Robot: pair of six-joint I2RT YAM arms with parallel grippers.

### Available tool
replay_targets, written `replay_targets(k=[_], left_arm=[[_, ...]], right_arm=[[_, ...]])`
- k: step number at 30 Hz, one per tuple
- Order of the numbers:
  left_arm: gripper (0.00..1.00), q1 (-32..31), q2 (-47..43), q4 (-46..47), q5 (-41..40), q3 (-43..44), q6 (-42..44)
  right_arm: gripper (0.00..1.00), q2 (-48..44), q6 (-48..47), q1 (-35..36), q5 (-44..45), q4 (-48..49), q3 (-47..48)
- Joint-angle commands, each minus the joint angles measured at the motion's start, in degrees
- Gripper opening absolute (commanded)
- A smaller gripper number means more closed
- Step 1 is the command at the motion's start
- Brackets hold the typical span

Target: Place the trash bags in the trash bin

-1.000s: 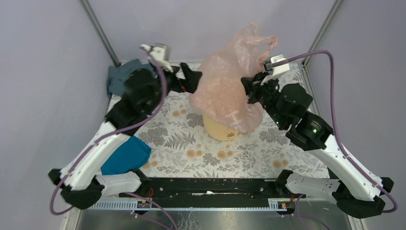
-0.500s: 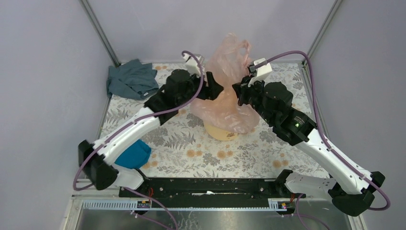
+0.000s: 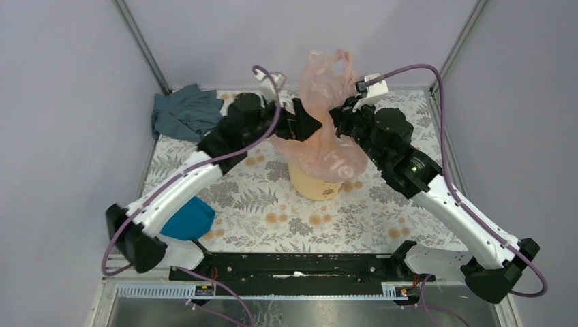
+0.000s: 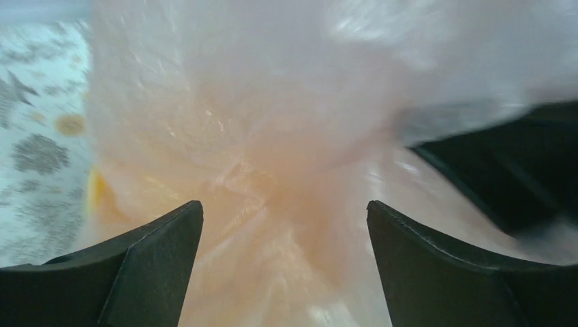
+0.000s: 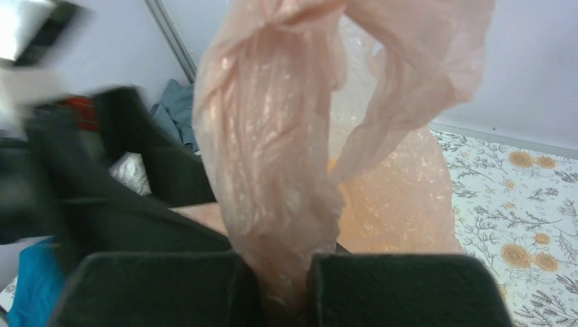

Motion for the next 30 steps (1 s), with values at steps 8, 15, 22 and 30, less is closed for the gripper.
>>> replay_targets(k=[8,15,22,30], left_arm=[[0.97,2.97,-18.93,-8.08,2.40,-5.47,10.11],[0.58,3.02,-14.68,-4.42,7.70,-7.98,5.59],[0.32,1.52,-1.24,-1.60,8.79,-1.64,6.21],[0.12,-2.34,9.90,-5.89,-3.79,4.68,5.72]], right_arm=[[0.00,3.82,4.36,-4.89,-4.11,6.17,2.66],[0.00,4.28,6.71,-5.51,-4.11,9.33,2.66],[0.00,3.24,8.76,-5.63,-4.81,11.14,1.61],[0.00,3.48,8.89,-5.60,-3.44,15.83,-3.10]])
